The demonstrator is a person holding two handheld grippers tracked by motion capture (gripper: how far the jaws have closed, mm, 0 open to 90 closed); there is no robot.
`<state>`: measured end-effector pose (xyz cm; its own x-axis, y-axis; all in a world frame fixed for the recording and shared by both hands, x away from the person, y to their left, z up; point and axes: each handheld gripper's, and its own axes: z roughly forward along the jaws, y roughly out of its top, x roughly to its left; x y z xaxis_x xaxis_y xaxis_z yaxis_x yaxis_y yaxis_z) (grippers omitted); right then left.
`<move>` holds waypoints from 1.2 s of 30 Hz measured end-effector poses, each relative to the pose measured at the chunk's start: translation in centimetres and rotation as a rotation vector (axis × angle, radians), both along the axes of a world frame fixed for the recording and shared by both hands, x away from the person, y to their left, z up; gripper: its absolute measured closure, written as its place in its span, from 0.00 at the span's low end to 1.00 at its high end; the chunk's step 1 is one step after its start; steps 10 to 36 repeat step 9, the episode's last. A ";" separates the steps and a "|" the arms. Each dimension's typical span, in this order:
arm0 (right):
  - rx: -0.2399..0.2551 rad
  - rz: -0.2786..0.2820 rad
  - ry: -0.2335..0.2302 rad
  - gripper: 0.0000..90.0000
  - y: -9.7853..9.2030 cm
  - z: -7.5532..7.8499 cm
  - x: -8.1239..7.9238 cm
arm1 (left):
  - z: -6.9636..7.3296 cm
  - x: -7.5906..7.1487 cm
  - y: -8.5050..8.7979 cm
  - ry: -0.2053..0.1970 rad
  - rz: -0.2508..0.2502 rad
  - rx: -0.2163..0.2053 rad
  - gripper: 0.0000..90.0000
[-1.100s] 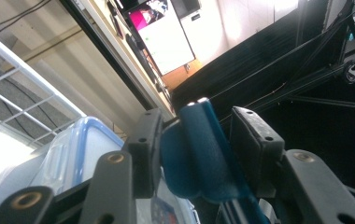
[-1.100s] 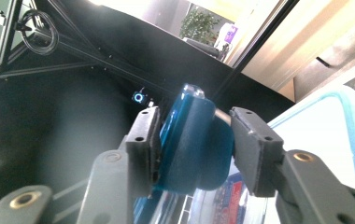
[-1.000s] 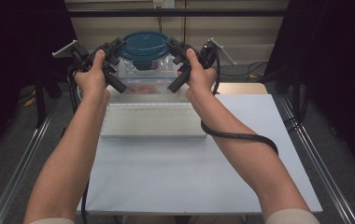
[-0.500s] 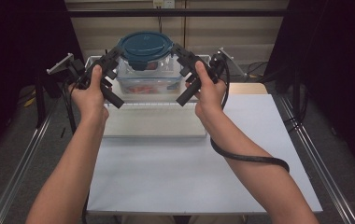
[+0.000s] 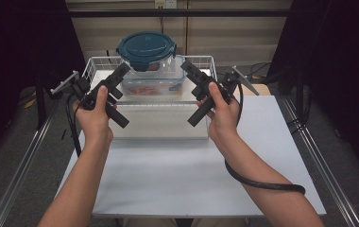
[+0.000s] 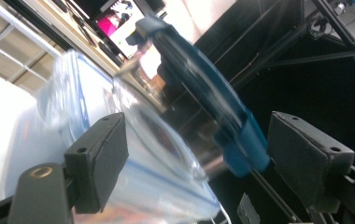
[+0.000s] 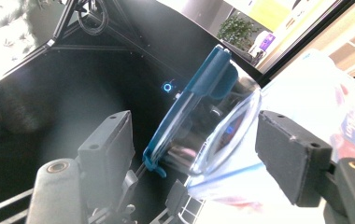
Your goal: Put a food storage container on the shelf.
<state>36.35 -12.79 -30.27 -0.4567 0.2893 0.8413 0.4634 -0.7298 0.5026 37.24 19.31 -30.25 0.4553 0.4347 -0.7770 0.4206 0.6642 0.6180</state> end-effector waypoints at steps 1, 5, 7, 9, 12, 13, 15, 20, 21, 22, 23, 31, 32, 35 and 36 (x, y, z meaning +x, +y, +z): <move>0.004 0.003 0.000 0.30 -0.1 -0.1 -0.1 | -0.2 -0.2 -0.1 -0.002 -0.002 0.003 0.21; 0.011 0.015 0.005 0.29 -0.4 -1.2 -0.9 | -1.0 -1.1 -0.3 -0.030 -0.001 0.034 0.19; 0.000 0.025 0.001 0.29 -0.6 -1.6 -1.3 | -1.2 -1.5 -0.4 -0.033 -0.007 0.032 0.18; 0.008 0.036 0.002 0.29 -0.7 -2.0 -1.6 | -1.7 -1.7 -0.3 -0.034 -0.010 0.034 0.17; 0.008 0.036 0.002 0.29 -0.7 -2.0 -1.6 | -1.7 -1.7 -0.3 -0.034 -0.010 0.034 0.17; 0.008 0.036 0.002 0.29 -0.7 -2.0 -1.6 | -1.7 -1.7 -0.3 -0.034 -0.010 0.034 0.17; 0.008 0.036 0.002 0.29 -0.7 -2.0 -1.6 | -1.7 -1.7 -0.3 -0.034 -0.010 0.034 0.17; 0.008 0.036 0.002 0.29 -0.7 -2.0 -1.6 | -1.7 -1.7 -0.3 -0.034 -0.010 0.034 0.17; 0.008 0.036 0.002 0.29 -0.7 -2.0 -1.6 | -1.7 -1.7 -0.3 -0.034 -0.010 0.034 0.17; 0.008 0.036 0.002 0.29 -0.7 -2.0 -1.6 | -1.7 -1.7 -0.3 -0.034 -0.010 0.034 0.17; 0.008 0.036 0.002 0.29 -0.7 -2.0 -1.6 | -1.7 -1.7 -0.3 -0.034 -0.010 0.034 0.17; 0.008 0.036 0.002 0.29 -0.7 -2.0 -1.6 | -1.7 -1.7 -0.3 -0.034 -0.010 0.034 0.17; 0.008 0.036 0.002 0.29 -0.7 -2.0 -1.6 | -1.7 -1.7 -0.3 -0.034 -0.010 0.034 0.17; 0.008 0.036 0.002 0.29 -0.7 -2.0 -1.6 | -1.7 -1.7 -0.3 -0.034 -0.010 0.034 0.17; 0.008 0.036 0.002 0.29 -0.7 -2.0 -1.6 | -1.7 -1.7 -0.3 -0.034 -0.010 0.034 0.17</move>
